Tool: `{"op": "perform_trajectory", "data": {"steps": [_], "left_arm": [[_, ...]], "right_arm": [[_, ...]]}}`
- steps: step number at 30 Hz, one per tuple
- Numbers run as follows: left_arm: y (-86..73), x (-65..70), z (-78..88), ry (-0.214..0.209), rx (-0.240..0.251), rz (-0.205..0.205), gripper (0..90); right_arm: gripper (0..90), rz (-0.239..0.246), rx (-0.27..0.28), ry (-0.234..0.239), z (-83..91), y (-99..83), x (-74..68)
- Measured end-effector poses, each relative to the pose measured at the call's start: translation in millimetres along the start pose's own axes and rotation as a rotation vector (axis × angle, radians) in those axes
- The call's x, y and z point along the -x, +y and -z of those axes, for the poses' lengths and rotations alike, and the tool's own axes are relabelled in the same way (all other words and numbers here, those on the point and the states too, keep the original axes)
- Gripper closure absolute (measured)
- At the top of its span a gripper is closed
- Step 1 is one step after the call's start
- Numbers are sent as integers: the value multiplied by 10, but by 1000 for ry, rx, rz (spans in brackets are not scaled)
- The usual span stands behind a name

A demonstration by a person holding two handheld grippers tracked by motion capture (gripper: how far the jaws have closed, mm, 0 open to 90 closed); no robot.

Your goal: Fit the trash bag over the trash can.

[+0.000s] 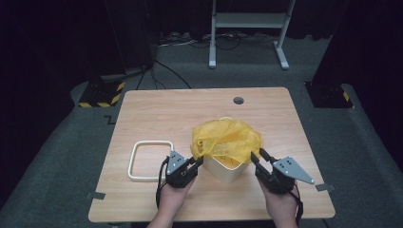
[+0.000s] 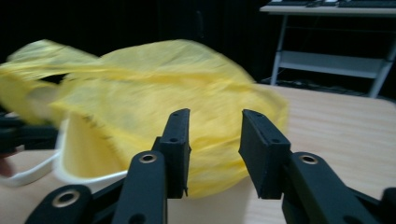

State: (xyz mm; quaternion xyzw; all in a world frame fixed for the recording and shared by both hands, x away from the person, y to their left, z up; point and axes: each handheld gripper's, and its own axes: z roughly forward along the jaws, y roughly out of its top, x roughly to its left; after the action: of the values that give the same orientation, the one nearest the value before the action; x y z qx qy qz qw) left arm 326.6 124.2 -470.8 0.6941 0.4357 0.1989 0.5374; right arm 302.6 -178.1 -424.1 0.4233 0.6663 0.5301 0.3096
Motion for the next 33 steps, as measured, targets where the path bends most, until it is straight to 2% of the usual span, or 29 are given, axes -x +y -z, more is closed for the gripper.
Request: {"op": "perform_trajectory", "data": {"steps": [3,5,9,12,13,16,17,20,28,29,30,33], "left_arm": [[-10,-18,6,-3,-1,16,761],[-13,-27,4,-3,-5,12,773],[-12,-30,-8,-8,-8,13,779],[-11,-25,-11,-10,-7,11,780],[-14,-21,-14,-11,-10,9,784],[-18,-17,-18,-10,-12,9,798],[-18,-15,-16,-10,-12,7,815],[-16,-16,-15,-11,-13,7,816],[-7,-24,-31,-16,-18,13,816],[-7,-29,-33,-16,-18,16,815],[-7,-32,-36,-18,-19,17,815],[-13,-36,-47,-19,-23,13,817]], "right_arm": [[590,3,-10,18,-9,-59,-74],[567,-24,-17,49,-28,-123,-93],[552,-36,-20,57,-35,-117,-93],[546,-26,-7,60,-5,-114,-116],[548,-6,4,69,28,-107,-169],[552,-2,-1,86,27,-102,-208],[581,3,-10,84,3,-117,-218],[616,-21,-6,99,-1,-134,-190],[683,24,-45,80,-79,-183,-121],[685,38,-47,81,-85,-189,-120],[696,76,-55,71,-94,-212,-127],[700,100,-66,74,-116,-240,-129]]}}
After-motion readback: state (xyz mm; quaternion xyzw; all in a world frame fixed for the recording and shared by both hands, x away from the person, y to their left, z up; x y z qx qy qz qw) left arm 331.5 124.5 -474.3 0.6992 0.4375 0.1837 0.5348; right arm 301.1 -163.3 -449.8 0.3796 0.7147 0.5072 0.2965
